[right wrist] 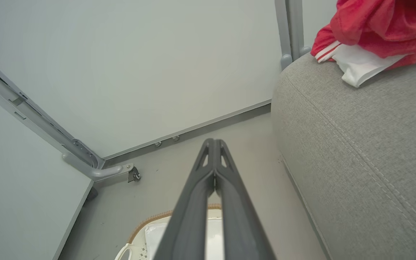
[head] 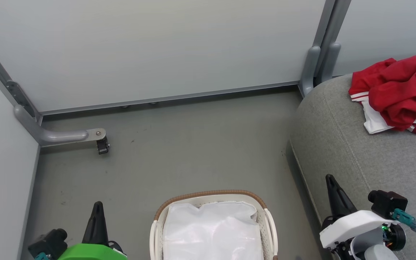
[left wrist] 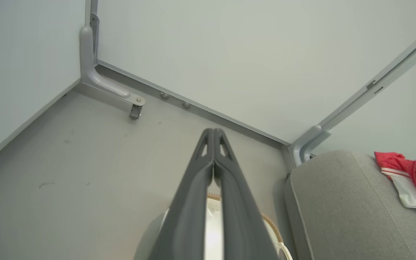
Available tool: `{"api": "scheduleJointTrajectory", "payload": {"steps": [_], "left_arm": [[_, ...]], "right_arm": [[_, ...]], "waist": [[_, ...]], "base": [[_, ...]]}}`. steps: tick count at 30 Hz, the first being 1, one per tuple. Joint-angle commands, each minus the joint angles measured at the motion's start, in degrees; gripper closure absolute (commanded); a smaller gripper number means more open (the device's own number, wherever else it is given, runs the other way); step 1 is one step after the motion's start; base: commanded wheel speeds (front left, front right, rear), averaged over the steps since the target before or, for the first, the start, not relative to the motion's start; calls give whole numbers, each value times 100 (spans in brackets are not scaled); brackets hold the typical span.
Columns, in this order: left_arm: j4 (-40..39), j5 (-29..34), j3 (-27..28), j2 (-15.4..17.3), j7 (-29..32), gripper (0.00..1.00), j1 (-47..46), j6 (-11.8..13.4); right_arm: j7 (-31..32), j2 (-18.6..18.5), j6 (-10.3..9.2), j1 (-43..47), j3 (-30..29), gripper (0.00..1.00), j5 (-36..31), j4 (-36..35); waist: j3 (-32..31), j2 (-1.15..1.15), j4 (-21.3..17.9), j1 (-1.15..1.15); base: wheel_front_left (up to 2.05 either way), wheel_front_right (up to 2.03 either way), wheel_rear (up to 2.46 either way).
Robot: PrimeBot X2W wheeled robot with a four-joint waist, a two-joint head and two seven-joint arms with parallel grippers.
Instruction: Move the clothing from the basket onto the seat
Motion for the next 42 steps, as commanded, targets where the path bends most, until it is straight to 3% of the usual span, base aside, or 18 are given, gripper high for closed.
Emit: {"api": "scheduleJointTrajectory", "payload": {"steps": [1, 21, 42], "left_arm": [[-89, -226, 56, 19, 59, 100, -190, -33], [-122, -1796, 322, 31, 523, 100, -395, -119], [-147, -3037, 538, 36, 899, 100, -554, -183]], "right_arm": [[51, -43, 0, -101, -51, 100, 271, -114], [498, -75, -2, -130, -288, 100, 2071, -202], [868, -90, -3, -144, -494, 100, 3493, -269]], "waist": [[-1, 0, -3, 0], [-20, 0, -44, 0], [-39, 0, -85, 0]], "base": [[0, 0, 0], [0, 0, 0], [0, 0, 0]]}}
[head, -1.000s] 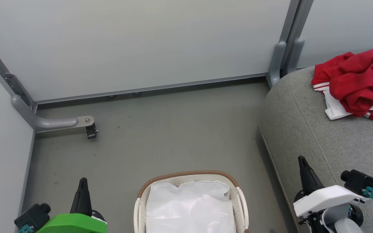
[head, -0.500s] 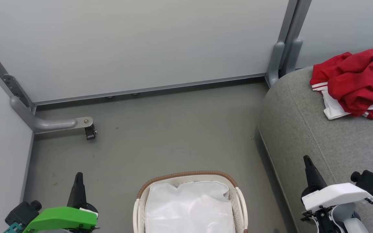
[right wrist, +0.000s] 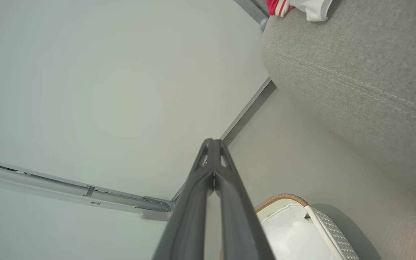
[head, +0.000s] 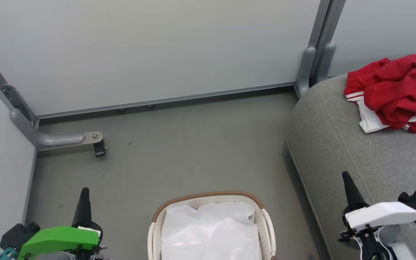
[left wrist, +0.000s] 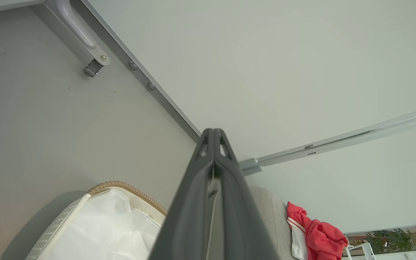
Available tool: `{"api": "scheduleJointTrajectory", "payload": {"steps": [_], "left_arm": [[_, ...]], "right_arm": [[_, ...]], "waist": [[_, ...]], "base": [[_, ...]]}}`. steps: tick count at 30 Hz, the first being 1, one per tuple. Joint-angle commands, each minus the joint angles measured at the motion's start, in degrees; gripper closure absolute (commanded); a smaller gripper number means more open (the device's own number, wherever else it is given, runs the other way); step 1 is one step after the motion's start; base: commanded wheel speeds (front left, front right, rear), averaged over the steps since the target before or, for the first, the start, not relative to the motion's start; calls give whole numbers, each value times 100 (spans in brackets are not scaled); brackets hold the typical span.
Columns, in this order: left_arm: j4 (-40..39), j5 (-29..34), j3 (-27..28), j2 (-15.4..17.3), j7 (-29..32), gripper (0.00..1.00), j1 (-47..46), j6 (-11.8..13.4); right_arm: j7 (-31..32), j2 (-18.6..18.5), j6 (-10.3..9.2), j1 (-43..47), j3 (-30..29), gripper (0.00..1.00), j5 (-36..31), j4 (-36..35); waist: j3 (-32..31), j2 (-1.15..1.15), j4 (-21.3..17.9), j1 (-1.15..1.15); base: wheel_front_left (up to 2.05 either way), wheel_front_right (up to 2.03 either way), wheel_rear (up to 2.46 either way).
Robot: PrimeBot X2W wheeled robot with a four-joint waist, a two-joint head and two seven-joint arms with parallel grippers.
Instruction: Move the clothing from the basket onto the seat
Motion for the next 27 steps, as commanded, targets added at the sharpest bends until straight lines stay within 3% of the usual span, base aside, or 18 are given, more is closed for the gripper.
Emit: {"api": "scheduleJointTrajectory", "payload": {"steps": [1, 27], "left_arm": [[-67, -153, 42, 34, 39, 100, -155, -29], [-91, -1387, 266, 35, 418, 100, -321, -97]], "right_arm": [[35, -43, -3, -90, -38, 100, 172, -84], [416, -45, -4, -113, -258, 100, 1574, -147]], "waist": [[-1, 0, -3, 0], [-25, 0, -53, 0]], "base": [[0, 0, 0], [0, 0, 0]]}}
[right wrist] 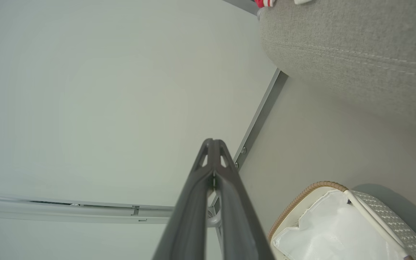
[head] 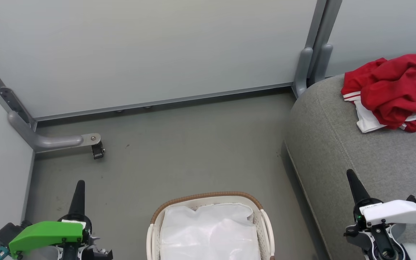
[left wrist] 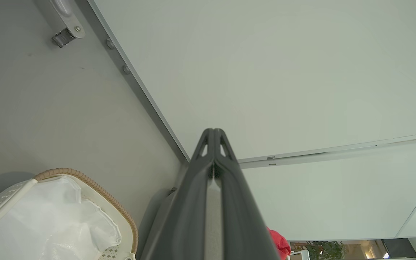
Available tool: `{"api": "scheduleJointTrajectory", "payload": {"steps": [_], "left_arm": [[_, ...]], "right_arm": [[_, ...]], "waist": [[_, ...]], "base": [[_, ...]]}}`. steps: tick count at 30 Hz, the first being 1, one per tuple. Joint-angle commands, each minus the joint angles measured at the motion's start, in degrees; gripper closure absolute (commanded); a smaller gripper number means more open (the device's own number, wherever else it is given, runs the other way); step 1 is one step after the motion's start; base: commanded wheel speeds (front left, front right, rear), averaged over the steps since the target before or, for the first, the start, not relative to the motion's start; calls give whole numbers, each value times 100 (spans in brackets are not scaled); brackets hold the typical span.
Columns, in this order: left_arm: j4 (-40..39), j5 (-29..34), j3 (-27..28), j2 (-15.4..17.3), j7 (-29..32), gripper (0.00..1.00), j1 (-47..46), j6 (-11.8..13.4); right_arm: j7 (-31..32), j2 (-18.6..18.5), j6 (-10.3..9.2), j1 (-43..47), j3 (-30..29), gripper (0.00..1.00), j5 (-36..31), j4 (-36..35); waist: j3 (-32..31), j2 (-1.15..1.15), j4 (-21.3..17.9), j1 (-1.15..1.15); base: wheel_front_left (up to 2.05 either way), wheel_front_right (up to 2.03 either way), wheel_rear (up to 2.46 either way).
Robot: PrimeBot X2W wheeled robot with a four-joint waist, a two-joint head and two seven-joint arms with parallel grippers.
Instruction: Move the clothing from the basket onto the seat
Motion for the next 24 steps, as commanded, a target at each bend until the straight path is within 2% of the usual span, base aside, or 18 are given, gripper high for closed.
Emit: {"api": "scheduleJointTrajectory", "payload": {"steps": [1, 24], "left_arm": [[-56, -127, 39, 33, 35, 100, -149, -34], [-63, -1018, 199, 31, 311, 100, -263, -81]], "right_arm": [[36, -39, -3, -93, -35, 100, 148, -63], [317, -35, -4, -102, -200, 100, 1151, -103]], "waist": [[-1, 0, -3, 0], [-22, 0, -48, 0]], "base": [[0, 0, 0], [0, 0, 0]]}}
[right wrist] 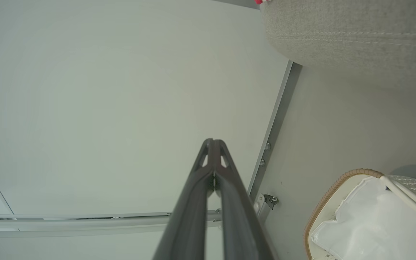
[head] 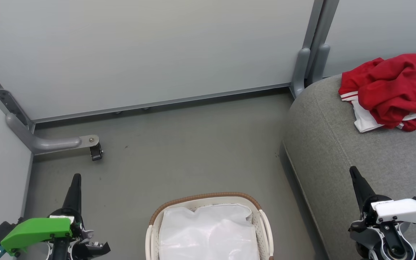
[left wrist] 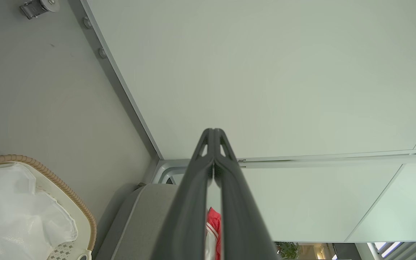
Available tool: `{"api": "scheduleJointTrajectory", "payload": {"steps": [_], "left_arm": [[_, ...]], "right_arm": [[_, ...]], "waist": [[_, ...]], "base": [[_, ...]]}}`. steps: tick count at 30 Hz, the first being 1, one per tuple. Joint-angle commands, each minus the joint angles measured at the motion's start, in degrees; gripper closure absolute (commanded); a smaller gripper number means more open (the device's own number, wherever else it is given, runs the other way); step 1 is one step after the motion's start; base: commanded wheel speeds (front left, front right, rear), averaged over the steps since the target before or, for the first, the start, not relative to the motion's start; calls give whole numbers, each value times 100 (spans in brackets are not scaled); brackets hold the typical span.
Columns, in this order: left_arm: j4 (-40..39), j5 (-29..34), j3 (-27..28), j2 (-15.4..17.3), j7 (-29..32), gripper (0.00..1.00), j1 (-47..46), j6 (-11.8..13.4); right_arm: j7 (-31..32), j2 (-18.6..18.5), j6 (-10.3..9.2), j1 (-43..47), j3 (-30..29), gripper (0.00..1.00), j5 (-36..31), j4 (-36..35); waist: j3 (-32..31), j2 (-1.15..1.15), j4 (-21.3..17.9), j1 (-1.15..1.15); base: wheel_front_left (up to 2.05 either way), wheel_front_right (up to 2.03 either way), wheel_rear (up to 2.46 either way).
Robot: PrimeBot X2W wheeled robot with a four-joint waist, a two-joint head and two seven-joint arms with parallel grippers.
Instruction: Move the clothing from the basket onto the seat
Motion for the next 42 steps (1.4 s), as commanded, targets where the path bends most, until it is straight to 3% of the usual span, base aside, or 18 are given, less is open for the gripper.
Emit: {"api": "scheduleJointTrajectory", "payload": {"steps": [1, 16, 42], "left_arm": [[-28, -117, 32, 30, 38, 100, -134, -31], [-34, -598, 126, 29, 186, 100, -174, -62], [-31, -571, 125, 21, 194, 100, -169, -61]], "right_arm": [[31, -34, -3, -74, -30, 100, 126, -40], [192, -29, -2, -71, -126, 100, 683, -63], [206, -10, -2, -71, -140, 100, 632, -58]], "waist": [[-2, 0, -3, 0], [-15, 0, -32, 0], [-15, 0, -32, 0]], "base": [[0, 0, 0], [0, 0, 0], [0, 0, 0]]}}
